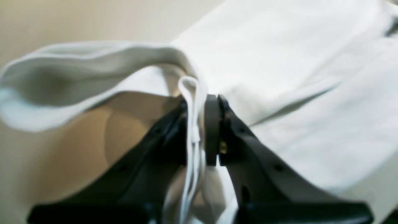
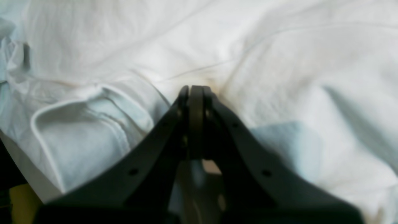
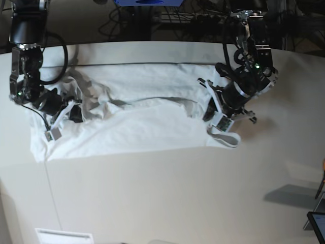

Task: Fold the T-shirt properly
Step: 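Fold the held end over toward the right gripper and lay it down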

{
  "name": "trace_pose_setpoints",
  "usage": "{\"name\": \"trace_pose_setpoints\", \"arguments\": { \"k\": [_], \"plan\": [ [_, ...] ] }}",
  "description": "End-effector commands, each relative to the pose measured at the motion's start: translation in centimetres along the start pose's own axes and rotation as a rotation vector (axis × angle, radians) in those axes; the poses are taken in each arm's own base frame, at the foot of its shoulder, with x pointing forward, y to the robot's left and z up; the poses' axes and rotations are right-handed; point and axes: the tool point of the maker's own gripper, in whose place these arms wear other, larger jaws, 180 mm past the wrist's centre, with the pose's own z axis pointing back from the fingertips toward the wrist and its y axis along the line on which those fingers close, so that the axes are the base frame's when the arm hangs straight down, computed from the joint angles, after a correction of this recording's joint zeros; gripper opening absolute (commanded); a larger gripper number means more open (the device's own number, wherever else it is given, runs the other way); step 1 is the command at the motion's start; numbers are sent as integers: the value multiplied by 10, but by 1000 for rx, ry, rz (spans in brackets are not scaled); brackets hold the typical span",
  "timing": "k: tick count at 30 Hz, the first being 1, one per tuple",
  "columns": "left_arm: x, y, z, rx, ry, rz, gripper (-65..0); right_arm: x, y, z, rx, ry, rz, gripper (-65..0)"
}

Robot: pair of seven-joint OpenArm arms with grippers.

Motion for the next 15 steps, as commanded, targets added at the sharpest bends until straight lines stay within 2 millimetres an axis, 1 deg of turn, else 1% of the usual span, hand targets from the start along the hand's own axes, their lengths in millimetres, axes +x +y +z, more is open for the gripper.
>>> {"name": "trace_pose_setpoints", "arguments": {
  "k": [1,7,11,15],
  "plan": [
    [21,-6,0,-21,-72,-16,-650,16,-1,4,3,-36,27,-640],
    [40,-42,-11,-99,-127,21,-650,16,-1,4,2,-36,26,-640],
    [48,-66,-16,-164,-141,0,-650,16,-1,4,2,-36,26,-640],
    [53,-80,-18,-202,-150,-14,-650,16,-1,4,2,-36,26,-640]
  ]
}}
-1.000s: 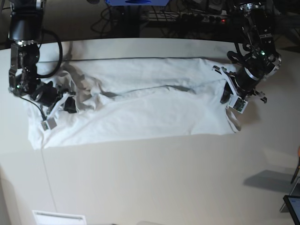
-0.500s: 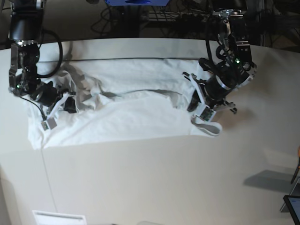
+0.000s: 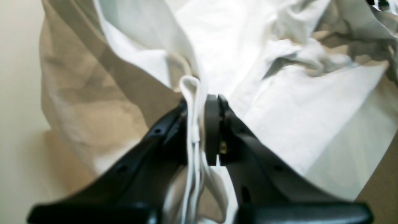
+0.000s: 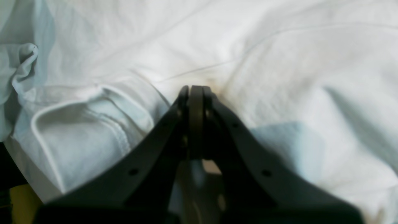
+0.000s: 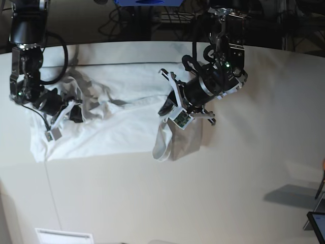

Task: Fold the T-shirt properly
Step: 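Fold the held end over toward the right gripper and lay it down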

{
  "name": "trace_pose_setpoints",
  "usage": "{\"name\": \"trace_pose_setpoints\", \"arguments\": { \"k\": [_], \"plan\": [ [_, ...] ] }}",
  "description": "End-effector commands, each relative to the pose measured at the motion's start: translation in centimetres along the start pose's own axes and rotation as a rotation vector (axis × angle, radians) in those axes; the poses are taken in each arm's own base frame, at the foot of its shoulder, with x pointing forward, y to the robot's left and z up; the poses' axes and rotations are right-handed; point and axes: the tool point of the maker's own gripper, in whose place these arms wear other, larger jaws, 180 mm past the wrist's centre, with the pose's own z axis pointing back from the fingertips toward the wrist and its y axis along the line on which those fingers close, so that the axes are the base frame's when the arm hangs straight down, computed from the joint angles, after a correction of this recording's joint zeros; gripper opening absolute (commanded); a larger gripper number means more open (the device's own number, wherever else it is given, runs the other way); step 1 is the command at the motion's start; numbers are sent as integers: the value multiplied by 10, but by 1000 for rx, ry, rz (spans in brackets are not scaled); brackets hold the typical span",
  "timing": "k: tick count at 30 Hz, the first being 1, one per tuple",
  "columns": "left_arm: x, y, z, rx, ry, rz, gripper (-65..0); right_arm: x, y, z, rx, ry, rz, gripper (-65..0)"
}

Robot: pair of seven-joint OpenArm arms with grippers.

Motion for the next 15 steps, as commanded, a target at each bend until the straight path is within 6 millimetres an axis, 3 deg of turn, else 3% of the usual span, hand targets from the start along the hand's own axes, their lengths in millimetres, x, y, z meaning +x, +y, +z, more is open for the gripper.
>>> {"name": "trace_pose_setpoints", "arguments": {
  "k": [1,5,15],
  "plan": [
    [19,-5,0,-21,-71,-5,-650,16,-1,4,2,-35,26,-640],
    [19,-11,-2,-29,-73,6,-650,16,-1,4,2,-35,26,-640],
    [-5,-15,-16,-66,-11,56,-650,15,-1,4,3,-36,25,-640]
  ]
}}
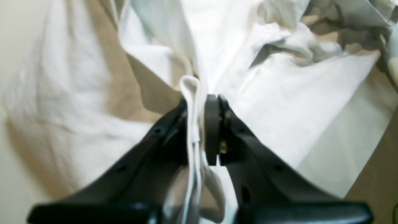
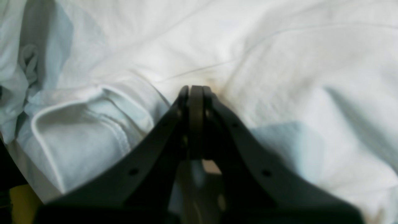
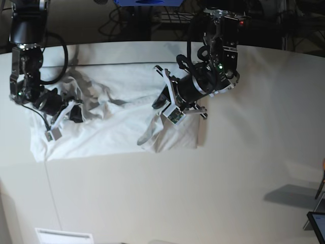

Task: Fold the T-shirt properly
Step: 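Fold the held end over toward the right gripper and lay it down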

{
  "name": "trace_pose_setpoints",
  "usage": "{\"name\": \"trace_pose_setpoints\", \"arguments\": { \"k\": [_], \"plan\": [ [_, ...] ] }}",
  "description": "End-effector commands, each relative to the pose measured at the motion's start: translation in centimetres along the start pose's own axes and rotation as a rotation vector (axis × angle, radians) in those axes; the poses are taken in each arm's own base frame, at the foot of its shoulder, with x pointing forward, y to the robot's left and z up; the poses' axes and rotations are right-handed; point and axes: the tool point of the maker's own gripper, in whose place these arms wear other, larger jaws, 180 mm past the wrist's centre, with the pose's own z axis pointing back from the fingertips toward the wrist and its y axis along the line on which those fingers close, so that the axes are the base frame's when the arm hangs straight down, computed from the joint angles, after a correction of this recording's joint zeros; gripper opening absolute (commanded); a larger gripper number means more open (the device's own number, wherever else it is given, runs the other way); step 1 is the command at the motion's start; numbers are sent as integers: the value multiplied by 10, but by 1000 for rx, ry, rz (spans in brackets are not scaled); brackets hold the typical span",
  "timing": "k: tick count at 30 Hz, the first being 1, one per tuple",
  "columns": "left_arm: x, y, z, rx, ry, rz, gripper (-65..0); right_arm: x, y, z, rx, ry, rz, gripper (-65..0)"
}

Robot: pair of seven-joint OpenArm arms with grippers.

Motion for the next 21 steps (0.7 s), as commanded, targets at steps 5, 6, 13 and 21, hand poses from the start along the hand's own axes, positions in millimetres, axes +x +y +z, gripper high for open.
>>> {"name": "trace_pose_setpoints", "arguments": {
  "k": [5,6,13,21],
  "plan": [
    [16,0,2,-5,-58,-7,-650,15,-1,4,3,-36,25,-640],
    [17,-1,2,-5,-61,-6,-650,15,-1,4,3,-36,25,-640],
    [23,-6,-1,-14,-81,9,-650,15,-1,4,3,-36,25,-640],
    [33,-14,-4,-27,-112,32,-415,5,15,-7,42,7,59,-640]
  ]
}}
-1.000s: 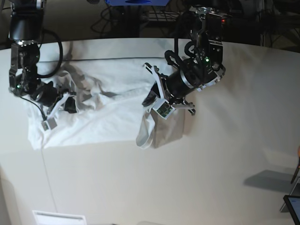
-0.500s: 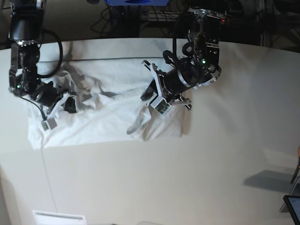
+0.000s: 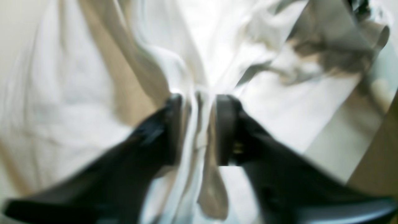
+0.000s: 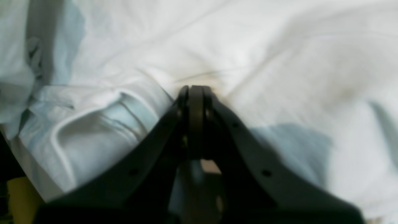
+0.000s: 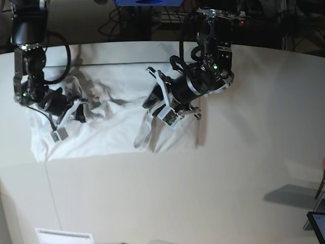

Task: Fold the T-shirt properly
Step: 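Fold the held end over toward the right gripper and lay it down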

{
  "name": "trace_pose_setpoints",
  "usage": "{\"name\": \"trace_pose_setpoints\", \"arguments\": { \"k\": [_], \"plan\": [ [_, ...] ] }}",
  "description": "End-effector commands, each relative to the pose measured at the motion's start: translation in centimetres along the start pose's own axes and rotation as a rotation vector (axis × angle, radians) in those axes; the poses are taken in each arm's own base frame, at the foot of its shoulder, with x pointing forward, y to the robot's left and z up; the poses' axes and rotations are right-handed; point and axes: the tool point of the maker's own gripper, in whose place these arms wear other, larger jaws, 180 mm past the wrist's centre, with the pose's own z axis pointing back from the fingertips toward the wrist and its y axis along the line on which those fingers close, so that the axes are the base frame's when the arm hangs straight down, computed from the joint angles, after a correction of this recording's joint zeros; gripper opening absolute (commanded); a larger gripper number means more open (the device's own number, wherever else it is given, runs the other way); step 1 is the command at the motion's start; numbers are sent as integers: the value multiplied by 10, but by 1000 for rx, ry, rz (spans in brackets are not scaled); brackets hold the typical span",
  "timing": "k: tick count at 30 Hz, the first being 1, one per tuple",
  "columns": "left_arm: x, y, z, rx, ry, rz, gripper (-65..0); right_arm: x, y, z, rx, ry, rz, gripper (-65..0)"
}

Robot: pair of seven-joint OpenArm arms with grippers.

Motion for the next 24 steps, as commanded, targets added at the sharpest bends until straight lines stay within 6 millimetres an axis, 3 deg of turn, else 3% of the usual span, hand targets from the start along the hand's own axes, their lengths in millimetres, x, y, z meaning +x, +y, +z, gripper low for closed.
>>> {"name": "trace_pose_setpoints", "arguments": {
  "k": [1,5,10,13,19,22,24],
  "plan": [
    [17,-1,3,-6,-62,-11,-385,10,0,3,4,-15,24,-640],
    [20,-5,4,-25,-82,2,-346,9,1,3,7,-11,26,-640],
    [51,-17,10,-151,-215,63,-346,10,-1,4,1,-16,21,-640],
    [67,-35,4,-263,-257,67,-353,11,-1,4,0,-17,20,-640],
    [74,-60,-15,-365,-250,74,-354,11,-1,4,-1,-17,19,-640],
    [79,-53,-11,-342,-267,68,-370,11,-3,5,-5,-16,21,-640],
    [86,-36,-1,-289,-295,58,-455,11,-3,5,-5,-17,22,-640]
  ]
}}
